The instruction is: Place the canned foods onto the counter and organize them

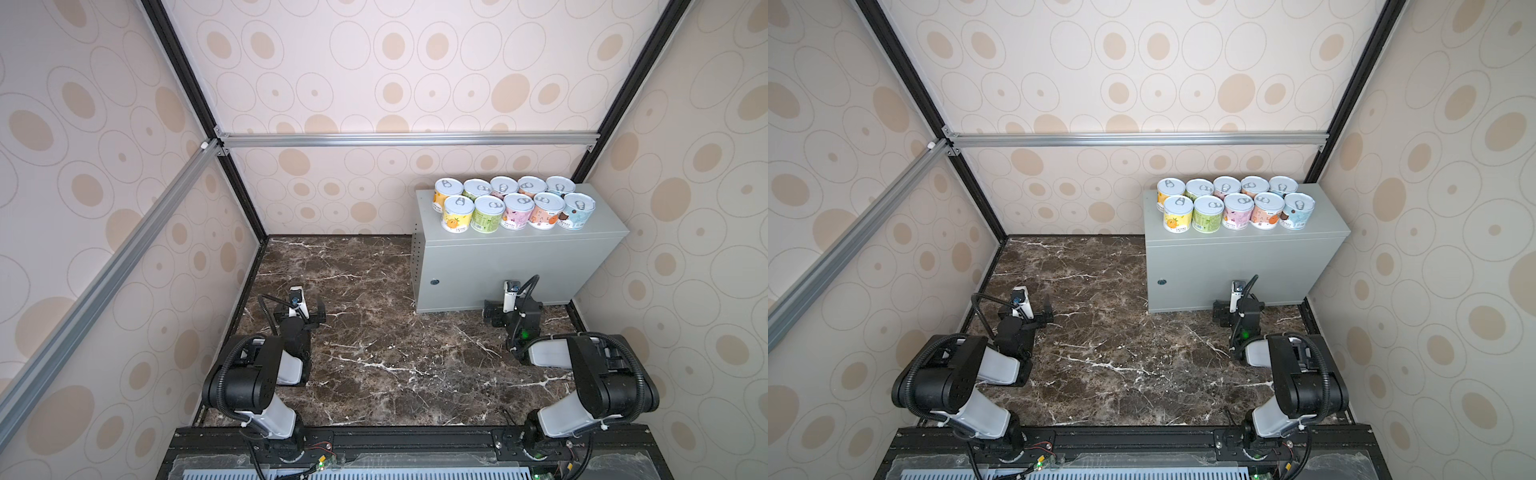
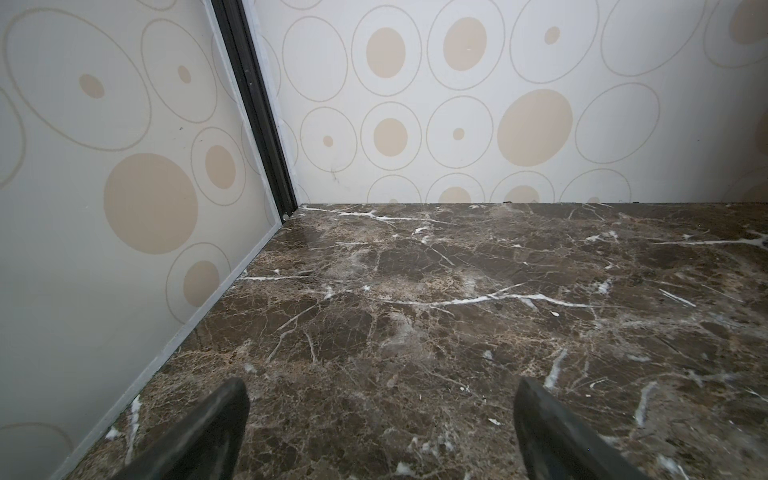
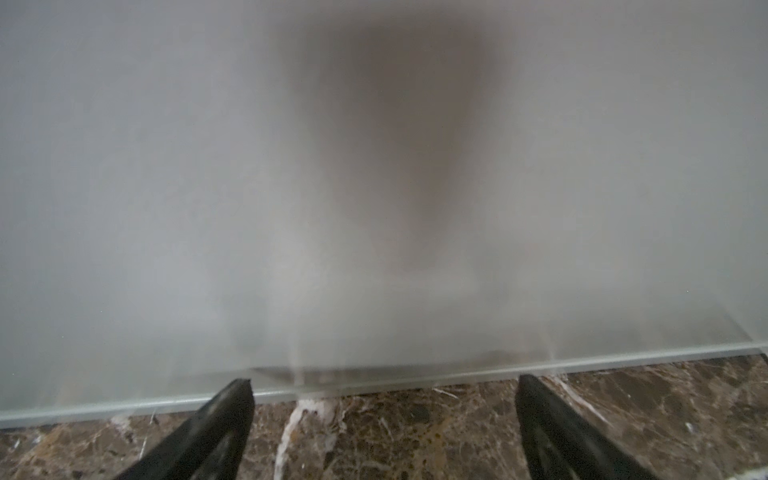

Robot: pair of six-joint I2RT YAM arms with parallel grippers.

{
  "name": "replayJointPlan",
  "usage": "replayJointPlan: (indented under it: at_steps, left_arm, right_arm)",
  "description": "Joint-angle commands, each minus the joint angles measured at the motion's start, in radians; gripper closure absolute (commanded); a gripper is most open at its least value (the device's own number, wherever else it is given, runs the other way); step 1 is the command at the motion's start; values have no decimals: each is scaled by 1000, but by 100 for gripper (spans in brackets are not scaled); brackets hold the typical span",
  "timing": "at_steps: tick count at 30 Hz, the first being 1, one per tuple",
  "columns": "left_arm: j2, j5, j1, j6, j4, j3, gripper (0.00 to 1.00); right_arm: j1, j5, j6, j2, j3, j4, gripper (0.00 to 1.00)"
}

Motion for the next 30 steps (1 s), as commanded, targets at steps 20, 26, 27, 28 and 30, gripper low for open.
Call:
replayJointPlan:
  at_steps: [20,26,27,28,30]
  left_arm:
    - [-11,72,3,17,8,1,1]
    - [-12,71,3,18,9,1,1]
    - [-12,71,4,18,9,1,1]
    - [-12,71,4,17,9,1,1]
    - [-12,72,4,18,9,1,1]
  right_arm:
    - [-1,-4,3,-7,17,-3,0]
    - [0,-4,2,-5,19,-3,0]
    - [-1,-4,2,-6,19,-3,0]
    - [-1,-4,2,-5,19,-2,0]
    - [-2,-4,2,-6,20,-2,0]
